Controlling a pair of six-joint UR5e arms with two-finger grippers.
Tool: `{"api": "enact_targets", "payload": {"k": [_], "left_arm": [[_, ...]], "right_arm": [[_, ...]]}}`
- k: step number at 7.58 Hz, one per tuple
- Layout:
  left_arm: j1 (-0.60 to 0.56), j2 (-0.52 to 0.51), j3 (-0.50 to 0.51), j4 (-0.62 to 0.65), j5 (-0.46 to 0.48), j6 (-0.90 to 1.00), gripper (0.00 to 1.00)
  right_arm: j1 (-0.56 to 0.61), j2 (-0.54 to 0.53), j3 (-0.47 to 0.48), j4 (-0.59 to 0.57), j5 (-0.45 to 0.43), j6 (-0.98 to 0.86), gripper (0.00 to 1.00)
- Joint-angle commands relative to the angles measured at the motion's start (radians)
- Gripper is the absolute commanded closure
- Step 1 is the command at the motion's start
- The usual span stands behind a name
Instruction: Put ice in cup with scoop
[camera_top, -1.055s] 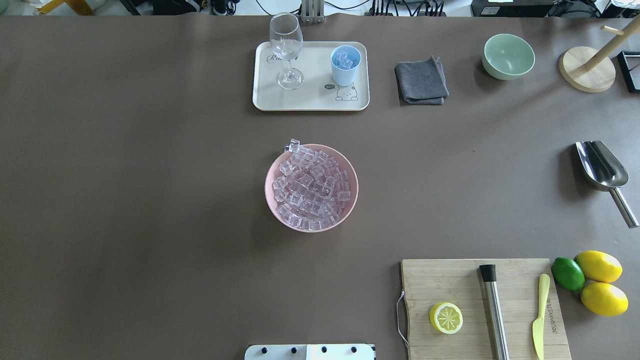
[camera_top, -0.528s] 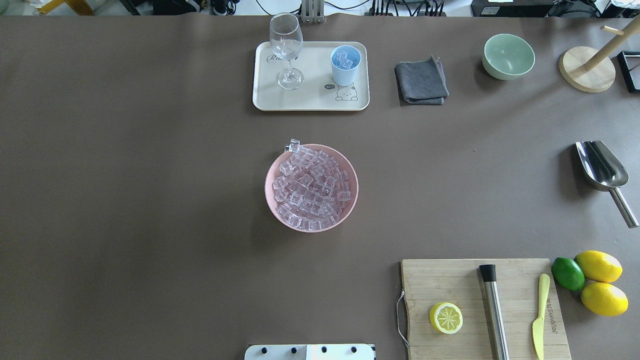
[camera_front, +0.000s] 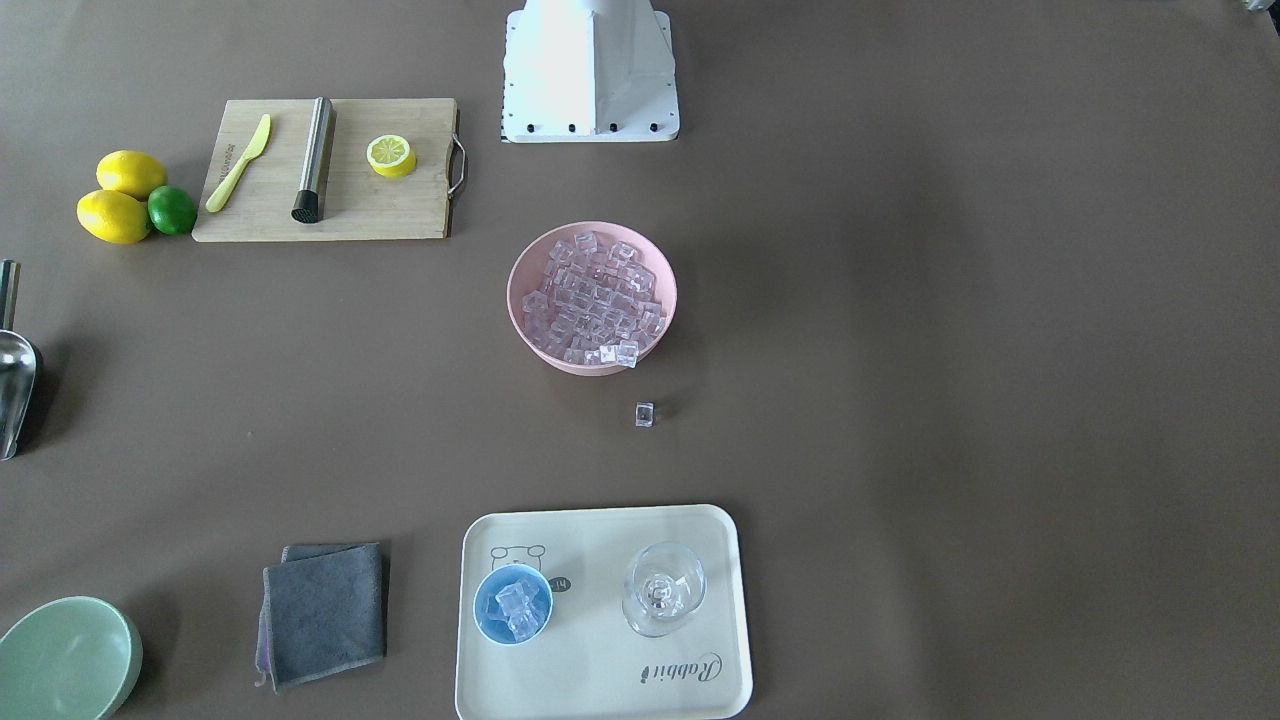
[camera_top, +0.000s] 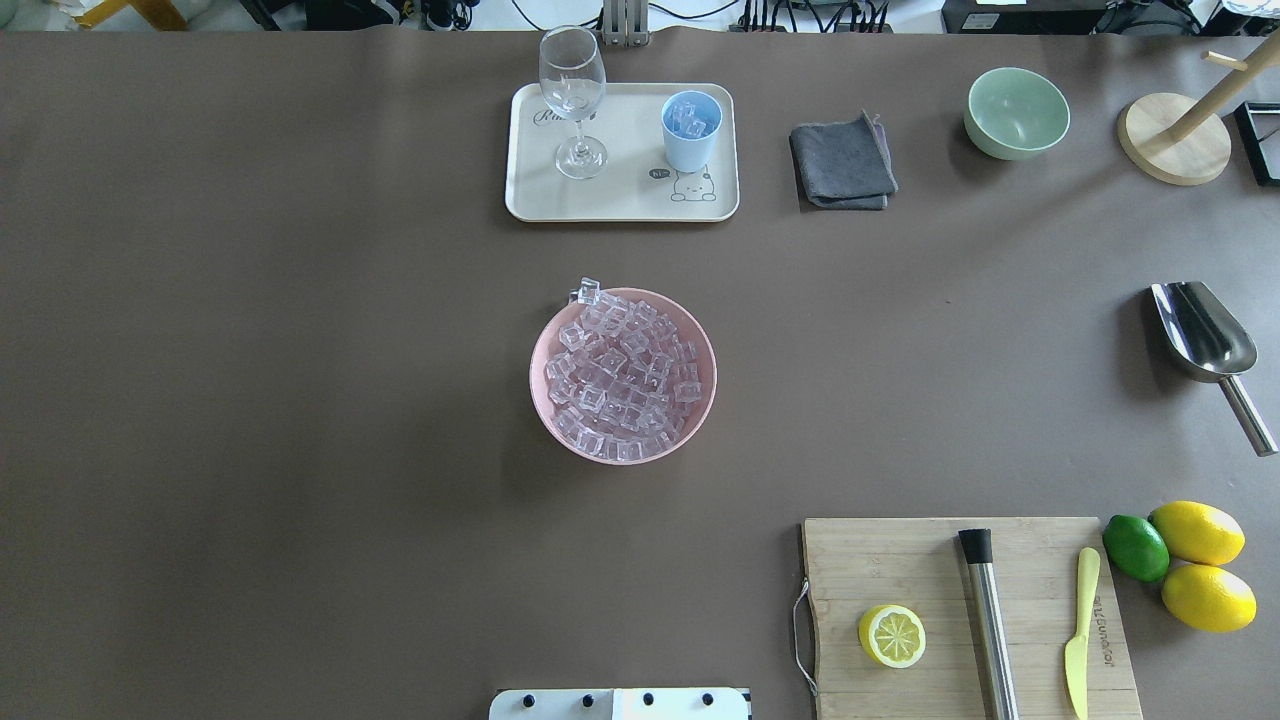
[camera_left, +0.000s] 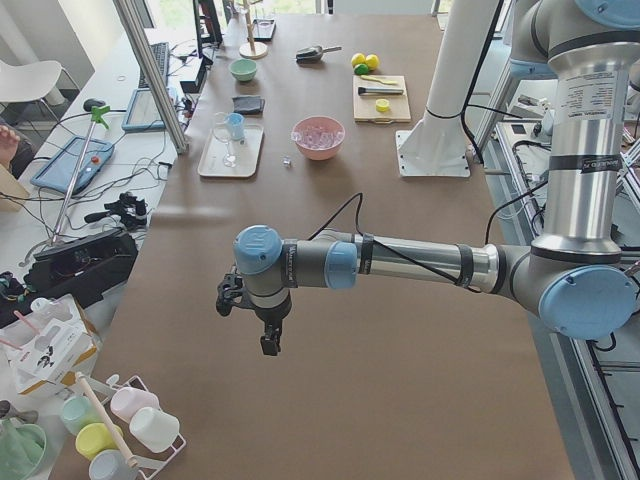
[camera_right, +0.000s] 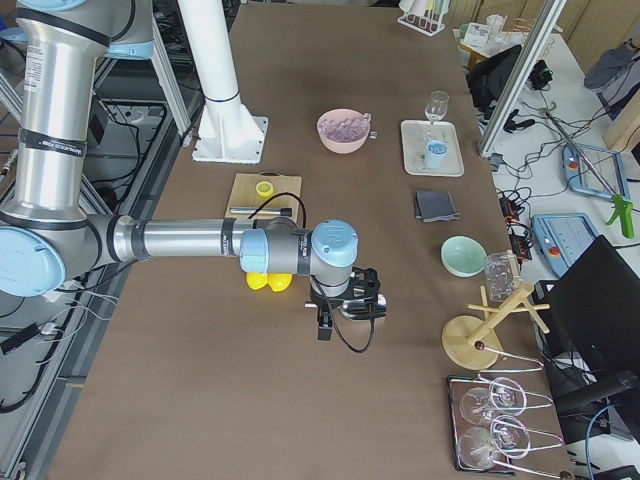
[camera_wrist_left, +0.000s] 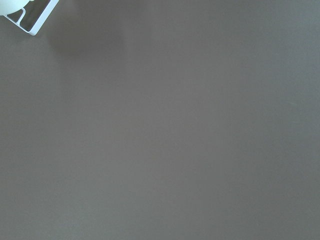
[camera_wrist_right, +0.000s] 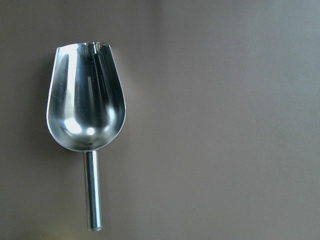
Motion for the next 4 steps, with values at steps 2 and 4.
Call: {"api": "enact_targets", "payload": {"k": [2,4], "left_arm": [[-0.009,0.002,0.000,-0.003,-0.004,0.001,0.01],[-0.006,0.002,0.000,-0.001,-0.002,0.001,0.01]], "right_arm": [[0.000,-0.011,0.016,0.001,0.002,0.000,0.00],[0.000,-0.008,0.016,0.000,0.002,0.000,0.00]]}}
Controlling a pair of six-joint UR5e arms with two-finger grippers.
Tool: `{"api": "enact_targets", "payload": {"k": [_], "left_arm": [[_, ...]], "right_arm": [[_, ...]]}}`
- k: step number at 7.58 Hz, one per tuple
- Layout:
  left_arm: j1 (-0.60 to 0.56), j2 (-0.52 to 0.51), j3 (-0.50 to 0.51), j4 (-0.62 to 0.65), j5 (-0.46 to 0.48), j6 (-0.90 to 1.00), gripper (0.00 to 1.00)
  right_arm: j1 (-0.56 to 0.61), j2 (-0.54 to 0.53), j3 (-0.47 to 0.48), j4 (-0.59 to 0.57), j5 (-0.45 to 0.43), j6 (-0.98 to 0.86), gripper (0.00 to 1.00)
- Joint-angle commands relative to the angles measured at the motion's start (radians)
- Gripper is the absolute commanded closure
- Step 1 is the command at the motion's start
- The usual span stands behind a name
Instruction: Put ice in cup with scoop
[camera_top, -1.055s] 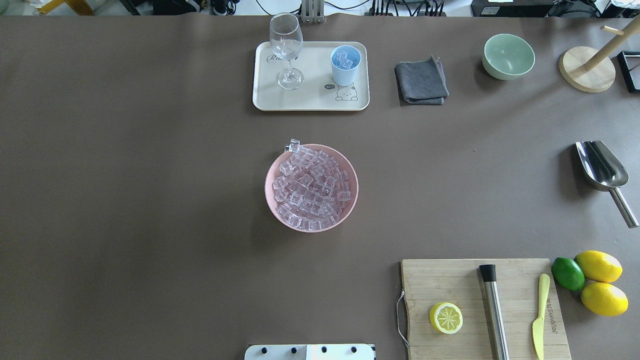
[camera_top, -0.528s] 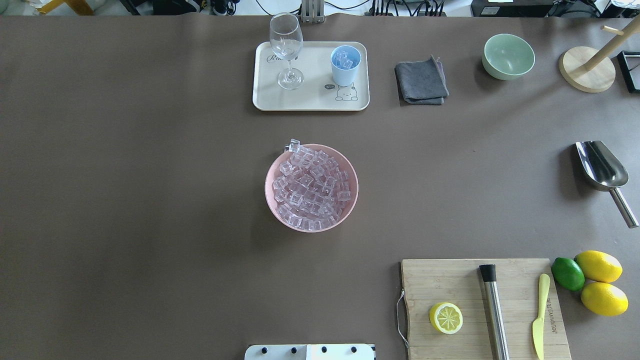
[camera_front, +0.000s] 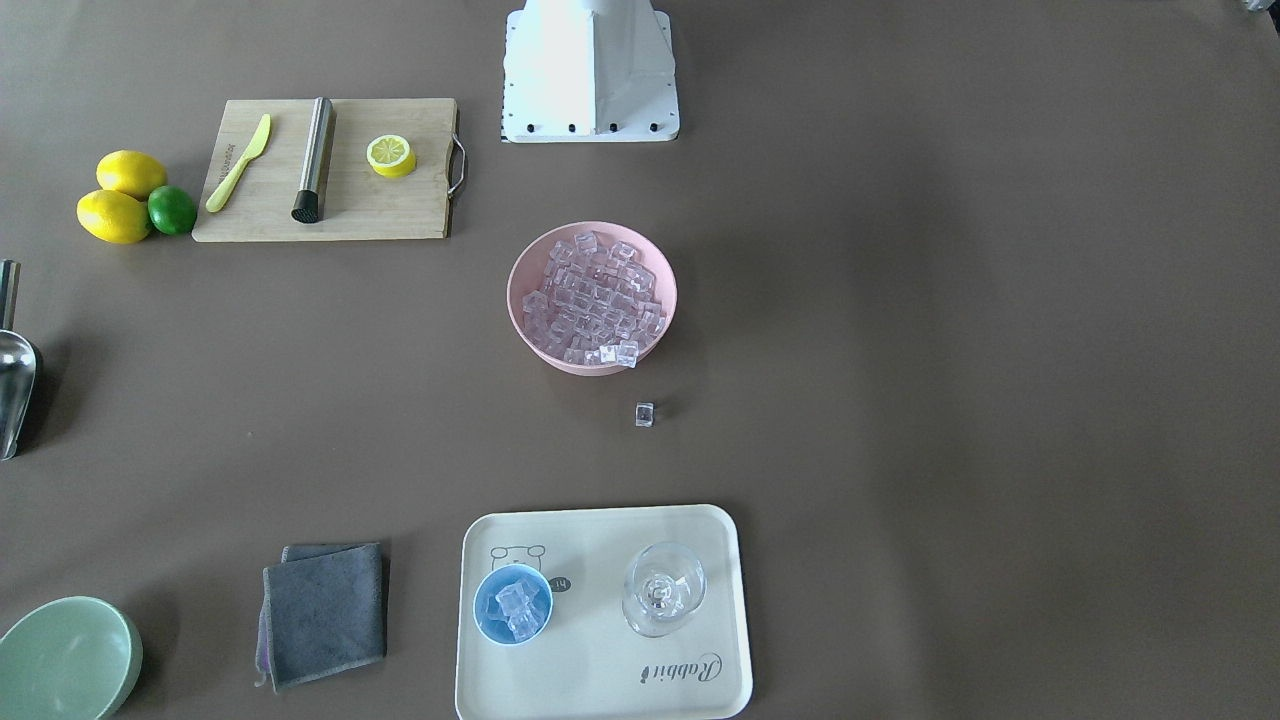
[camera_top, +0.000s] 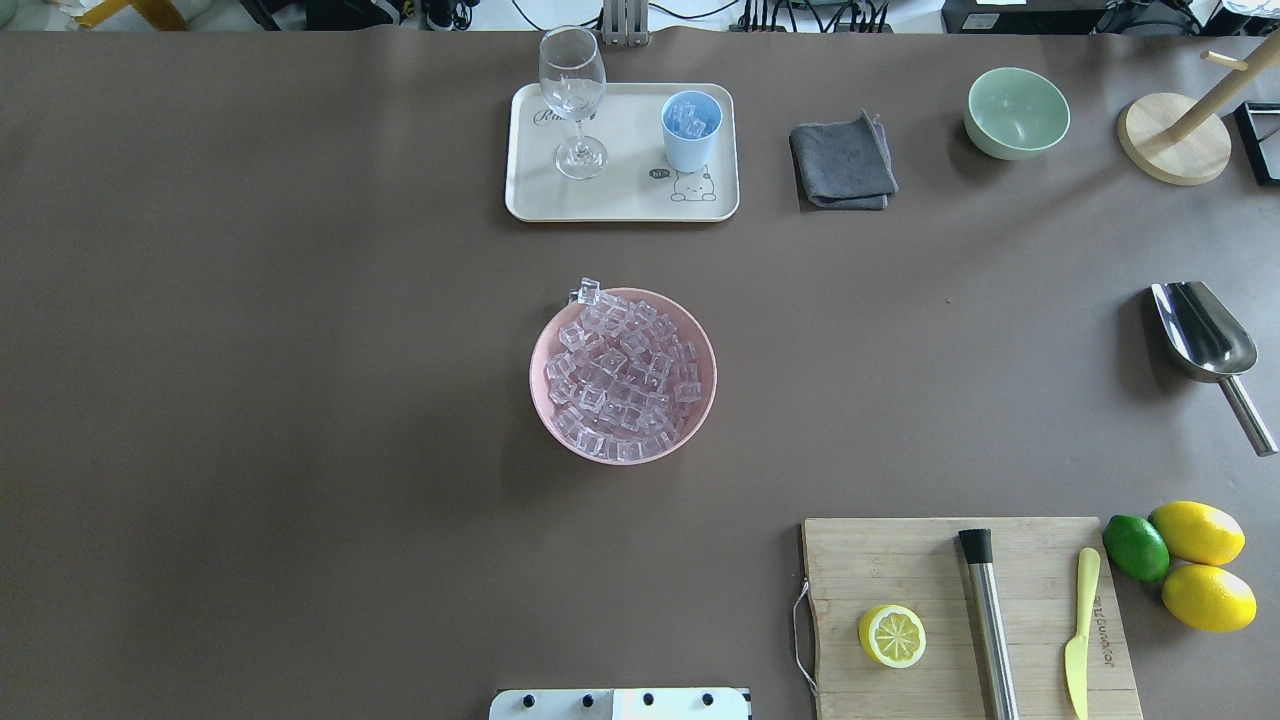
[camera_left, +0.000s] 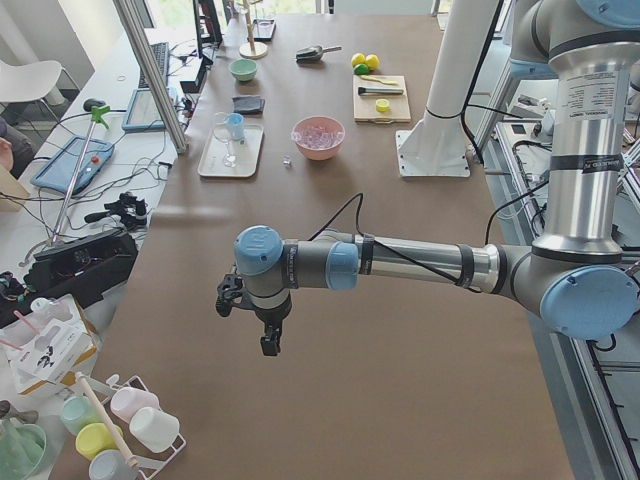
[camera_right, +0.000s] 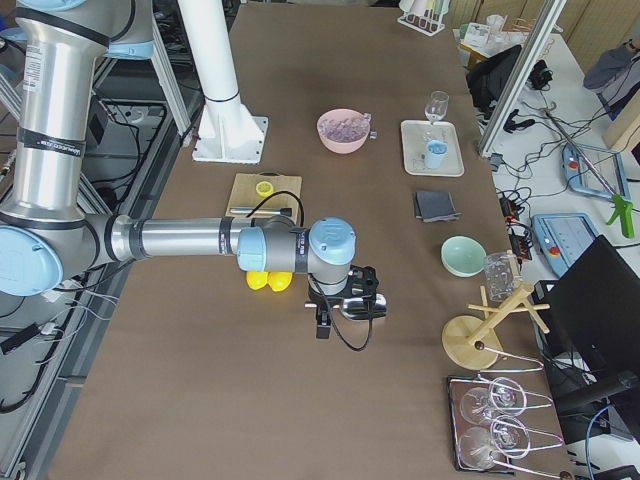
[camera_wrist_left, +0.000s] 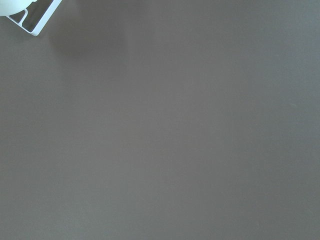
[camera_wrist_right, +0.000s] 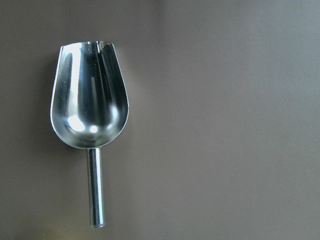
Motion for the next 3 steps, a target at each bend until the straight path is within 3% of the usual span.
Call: {"api": "enact_targets", "payload": {"k": [1,3], "left_arm": [[0.003,0.001,0.007,0.001,0.001,0.000,0.01],[0.005,0.007,0.010,0.001,0.002,0.002,0.01]], "right_arm": [[0.000,0.004,0.003,-0.001,0.002,0.000,0.00],[0.000,0.006,-0.003,-0.001,0.000,0.002,0.00]]}}
